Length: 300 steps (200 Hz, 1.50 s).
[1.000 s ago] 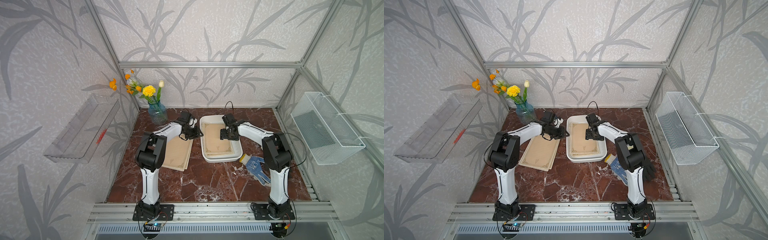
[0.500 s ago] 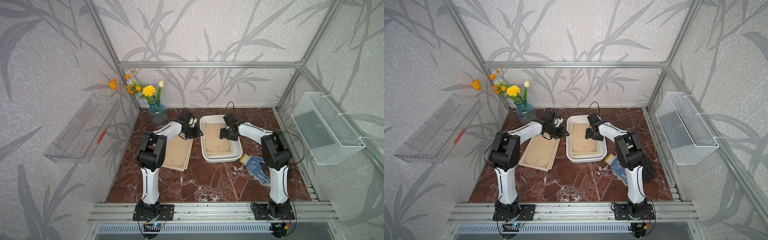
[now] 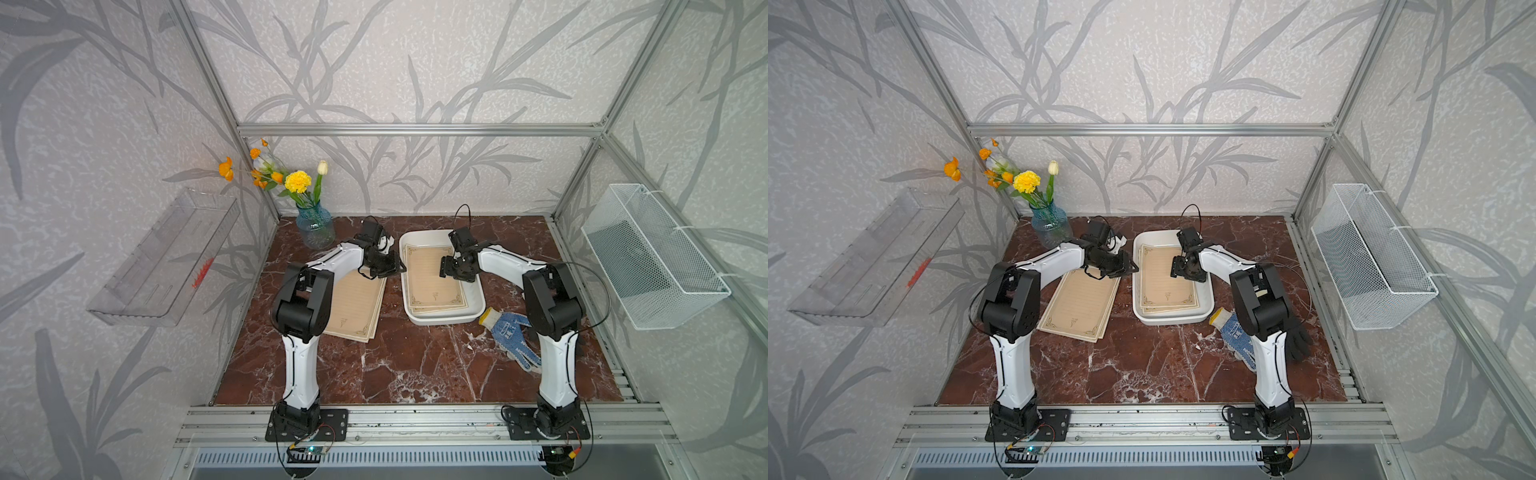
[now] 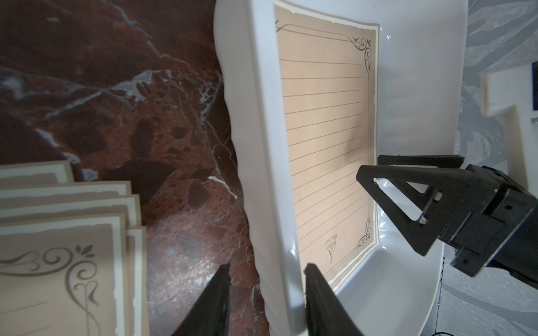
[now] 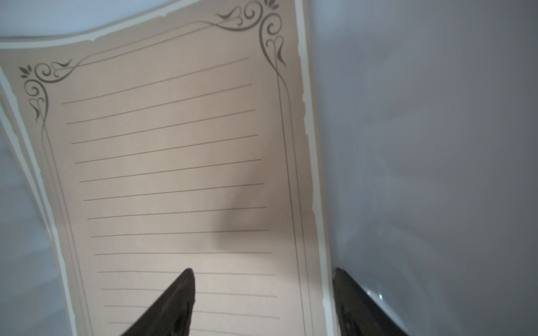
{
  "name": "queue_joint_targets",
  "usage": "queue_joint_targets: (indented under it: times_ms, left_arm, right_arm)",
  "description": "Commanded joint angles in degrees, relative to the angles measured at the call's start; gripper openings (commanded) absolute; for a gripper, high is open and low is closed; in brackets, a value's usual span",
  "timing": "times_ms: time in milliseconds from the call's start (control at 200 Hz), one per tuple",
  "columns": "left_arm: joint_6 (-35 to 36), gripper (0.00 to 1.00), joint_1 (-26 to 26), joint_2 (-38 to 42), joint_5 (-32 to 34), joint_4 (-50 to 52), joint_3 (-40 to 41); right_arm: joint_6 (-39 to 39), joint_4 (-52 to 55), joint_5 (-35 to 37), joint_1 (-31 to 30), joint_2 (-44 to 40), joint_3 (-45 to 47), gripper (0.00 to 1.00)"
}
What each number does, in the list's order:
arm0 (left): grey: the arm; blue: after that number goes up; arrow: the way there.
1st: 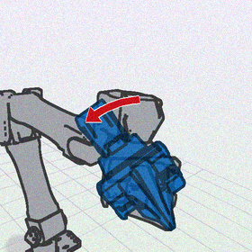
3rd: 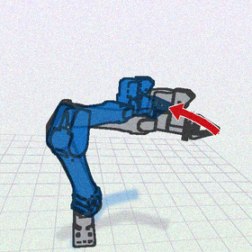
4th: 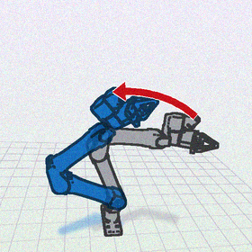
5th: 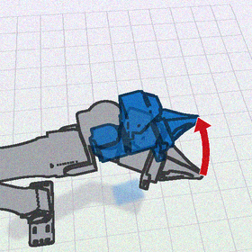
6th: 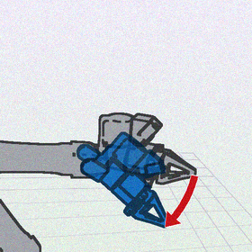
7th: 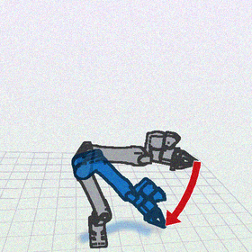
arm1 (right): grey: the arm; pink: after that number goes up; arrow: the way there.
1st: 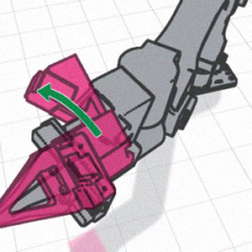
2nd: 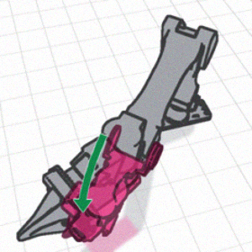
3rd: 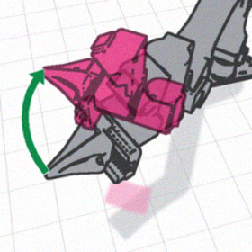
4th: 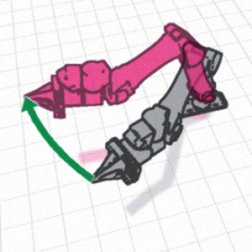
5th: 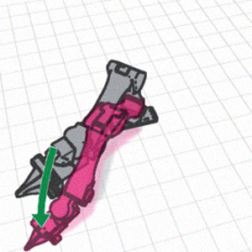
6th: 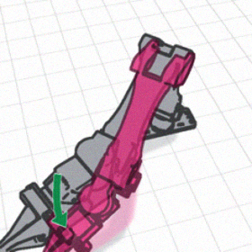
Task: Take out the stationery paper from the storage box
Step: Pick up the stationery paper from the storage box.
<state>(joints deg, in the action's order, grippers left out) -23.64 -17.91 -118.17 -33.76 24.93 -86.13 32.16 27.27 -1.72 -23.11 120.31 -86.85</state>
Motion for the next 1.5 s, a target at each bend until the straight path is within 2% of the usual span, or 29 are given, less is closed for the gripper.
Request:
queue_joint_targets:
  times_ms: [0, 535, 690, 805, 1075, 1400, 1495]
  left_arm:
    - [-0.09, 0.41, -0.19, -0.93, 0.08, 1.48, -1.15]
    - [-1.06, 0.41, -0.46, -1.59, -0.21, 1.5, -1.24]
    - [-1.06, 0.41, -0.55, -1.59, -0.24, 1.61, -1.38]
    - [-1.13, 0.41, -0.55, -1.65, -0.33, 1.62, -1.24]
    - [-1.66, 0.42, -0.55, -2.13, -0.61, 1.46, -1.38]
    - [-1.56, 0.41, -0.55, -1.9, -0.48, 1.64, -1.34]
    - [-1.54, 0.41, -0.55, -1.93, -0.5, 1.74, -1.41]
  right_arm:
    - [0.53, 0.24, -0.04, 0.53, -1.23, 0.98, 0.74]
    - [0.27, -4.19, -4.1, 0.35, -8.06, 4.14, 0.68]
    - [0.18, -4.83, -6.05, 0.35, -8.2, 4.43, 0.65]
    - [0.18, -4.34, -5.93, 0.43, -7.68, 4.17, 0.66]
    - [0.69, -7.22, -11.41, 0.44, -7.37, 5.19, 0.56]
    - [1.06, -7.49, -12.62, 2.03, -5.1, 6.96, 0.55]
    - [1.23, -8.6, -14.78, 2.56, -4.58, 7.29, 0.48]
